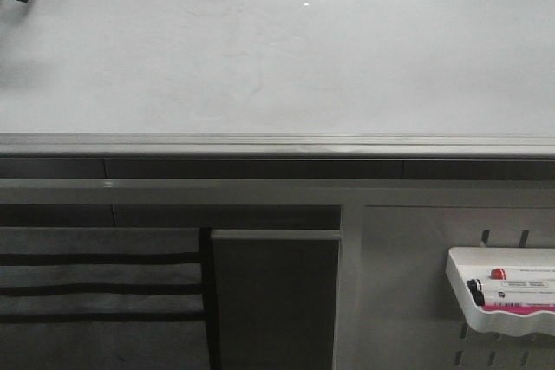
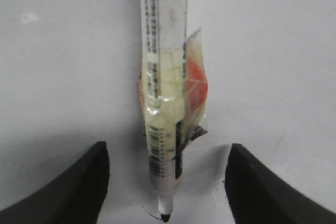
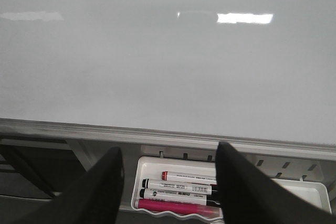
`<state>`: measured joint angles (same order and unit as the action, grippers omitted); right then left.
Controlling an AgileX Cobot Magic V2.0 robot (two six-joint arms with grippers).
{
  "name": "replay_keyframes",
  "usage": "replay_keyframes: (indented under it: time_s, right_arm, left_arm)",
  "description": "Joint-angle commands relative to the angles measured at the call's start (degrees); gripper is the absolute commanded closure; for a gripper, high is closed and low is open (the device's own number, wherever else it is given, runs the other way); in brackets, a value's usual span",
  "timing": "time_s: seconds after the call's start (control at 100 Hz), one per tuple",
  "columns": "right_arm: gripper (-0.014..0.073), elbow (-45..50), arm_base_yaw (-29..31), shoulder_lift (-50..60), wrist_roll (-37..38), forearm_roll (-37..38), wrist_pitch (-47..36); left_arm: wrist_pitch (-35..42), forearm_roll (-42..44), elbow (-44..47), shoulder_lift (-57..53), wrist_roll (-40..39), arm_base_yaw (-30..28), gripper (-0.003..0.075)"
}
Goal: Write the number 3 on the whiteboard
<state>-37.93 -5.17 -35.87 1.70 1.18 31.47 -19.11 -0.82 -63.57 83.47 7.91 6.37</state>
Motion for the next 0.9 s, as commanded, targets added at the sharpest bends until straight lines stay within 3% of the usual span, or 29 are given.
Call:
replay_keyframes:
  time_s: [0.0,0.2,0.37,0.89]
  right_arm:
    - [0.0241,-1.92,-0.09,-0.46,-0.57,0.10,-4.10]
    - [0.0241,-1.92,-0.09,-0.46,-0.57,0.10,-4.10]
    - [0.0241,-1.92,-0.09,-0.46,-0.57,0.10,-4.10]
    - [0.0241,-1.92,-0.09,-0.46,-0.57,0.10,-5.27]
  left_arm:
    - [4.75,-0.03,-2.18,-1.15,0.11,0.25,0.0374]
    - [5.22,-0.03,-2.18,-1.04,0.11,0.25,0.0529]
    - [5.22,-0.03,-2.18,-1.04,0.11,0.25,0.0609]
    - [4.34,-0.27,-2.18,-1.25,0.11,0.25,0.0681]
